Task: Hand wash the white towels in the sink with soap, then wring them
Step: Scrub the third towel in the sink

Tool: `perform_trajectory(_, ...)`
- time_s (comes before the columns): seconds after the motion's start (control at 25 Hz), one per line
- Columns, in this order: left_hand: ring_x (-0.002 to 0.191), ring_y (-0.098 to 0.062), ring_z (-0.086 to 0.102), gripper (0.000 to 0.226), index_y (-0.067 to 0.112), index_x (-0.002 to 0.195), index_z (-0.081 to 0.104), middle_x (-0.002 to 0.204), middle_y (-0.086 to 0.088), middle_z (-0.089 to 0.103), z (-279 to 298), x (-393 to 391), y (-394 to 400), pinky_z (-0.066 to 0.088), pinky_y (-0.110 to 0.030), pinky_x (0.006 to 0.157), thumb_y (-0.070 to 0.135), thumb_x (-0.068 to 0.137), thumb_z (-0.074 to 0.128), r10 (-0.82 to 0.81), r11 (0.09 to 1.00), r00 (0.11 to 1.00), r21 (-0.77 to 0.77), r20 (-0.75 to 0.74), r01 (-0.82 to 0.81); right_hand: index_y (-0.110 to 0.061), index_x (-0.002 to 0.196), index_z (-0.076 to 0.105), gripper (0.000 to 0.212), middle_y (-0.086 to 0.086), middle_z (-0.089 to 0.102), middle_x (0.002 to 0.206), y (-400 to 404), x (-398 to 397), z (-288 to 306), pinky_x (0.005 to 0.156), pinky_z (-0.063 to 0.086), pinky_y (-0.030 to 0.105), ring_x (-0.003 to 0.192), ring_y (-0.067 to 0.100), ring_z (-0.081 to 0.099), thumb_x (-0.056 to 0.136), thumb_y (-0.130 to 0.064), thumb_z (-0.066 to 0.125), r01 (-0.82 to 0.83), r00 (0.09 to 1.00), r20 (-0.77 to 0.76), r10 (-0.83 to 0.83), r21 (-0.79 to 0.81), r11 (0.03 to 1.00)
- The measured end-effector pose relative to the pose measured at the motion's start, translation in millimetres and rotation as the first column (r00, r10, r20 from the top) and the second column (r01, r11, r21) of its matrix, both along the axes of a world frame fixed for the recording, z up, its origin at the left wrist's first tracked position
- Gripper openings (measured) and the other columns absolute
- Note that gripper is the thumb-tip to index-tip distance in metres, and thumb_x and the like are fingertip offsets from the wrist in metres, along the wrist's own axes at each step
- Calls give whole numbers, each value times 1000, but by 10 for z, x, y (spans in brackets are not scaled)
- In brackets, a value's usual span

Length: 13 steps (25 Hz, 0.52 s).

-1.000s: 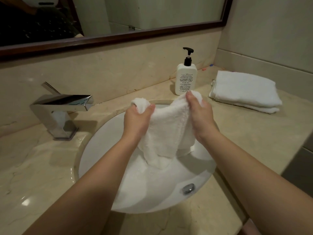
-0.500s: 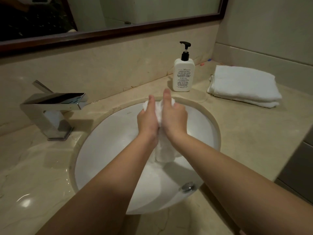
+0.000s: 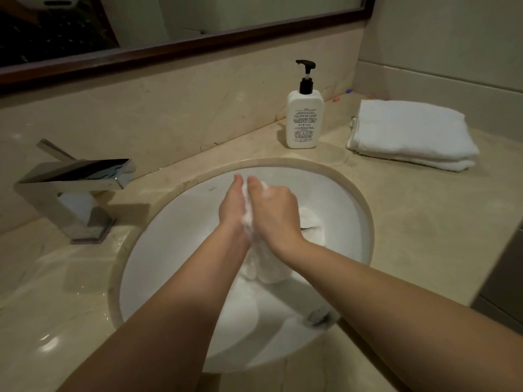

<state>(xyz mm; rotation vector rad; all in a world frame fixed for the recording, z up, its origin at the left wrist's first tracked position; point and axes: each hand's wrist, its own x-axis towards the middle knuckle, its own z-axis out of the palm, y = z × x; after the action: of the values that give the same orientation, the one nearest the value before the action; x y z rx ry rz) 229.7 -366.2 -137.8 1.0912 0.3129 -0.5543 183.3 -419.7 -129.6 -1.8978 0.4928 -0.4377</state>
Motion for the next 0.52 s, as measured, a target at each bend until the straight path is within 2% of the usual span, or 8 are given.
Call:
perform_trajectory(0.08,77,-25,76,55,12,105,73,89,-9,77,-12,-14,-58,55,-31,68,61,99,49,-68,995,998,67,0,68,-8,66,60,52,16,67,76,-175,128,34,68,42,35,81,35,64,103,-42,44,93,996,-5,-93,-33,995)
perform_trajectory(0.12,83,-27,76,57,12,112,72,97,-12,78,10,-48,-79,57,-32,69,61,99,48,-76,989,997,129,9,74,-10,60,55,53,14,63,69,-246,162,49,68,41,36,76,34,62,103,-39,45,135,991,12,-135,16,991)
perform_trajectory(0.16,81,-26,76,56,11,111,71,96,-12,78,-2,-34,-96,57,-29,65,59,101,46,-86,986,996,145,18,83,-13,54,50,55,10,58,63,-258,159,49,67,42,38,71,31,59,103,-38,48,148,988,44,-151,61,987)
perform_trajectory(0.28,50,-10,66,53,9,81,56,57,-2,66,-44,9,-66,47,-13,47,45,111,30,-54,995,997,92,59,49,-18,52,49,53,8,60,62,-48,43,-22,67,47,39,68,30,61,99,-42,54,12,998,58,-15,49,999)
perform_trajectory(0.32,46,-8,64,52,10,78,51,50,0,62,-80,29,-56,46,-13,47,42,112,27,-28,995,997,102,72,21,-18,53,50,52,9,61,64,-21,40,-40,67,47,38,70,32,62,99,-43,54,-21,998,57,19,40,999)
perform_trajectory(0.36,50,-9,67,52,10,82,54,54,-2,65,-34,-14,-55,51,-15,56,45,111,28,-16,996,997,92,71,9,-18,53,49,53,10,60,65,-52,76,-26,67,46,39,71,32,62,99,-43,54,-6,999,49,5,37,999)
perform_trajectory(0.44,79,-21,76,54,11,104,65,85,-10,77,-44,-31,-108,58,-32,85,59,104,40,-61,995,997,77,56,57,-16,57,51,51,10,62,70,-263,230,-7,69,44,36,75,31,62,100,-43,52,122,992,21,-124,79,989)
perform_trajectory(0.52,95,-31,75,49,17,109,65,105,-13,76,-56,-60,-161,58,-44,94,62,98,51,4,989,996,145,89,-17,-14,63,56,49,7,66,72,-419,288,8,68,45,34,76,28,64,101,-45,51,193,980,17,-196,121,974)
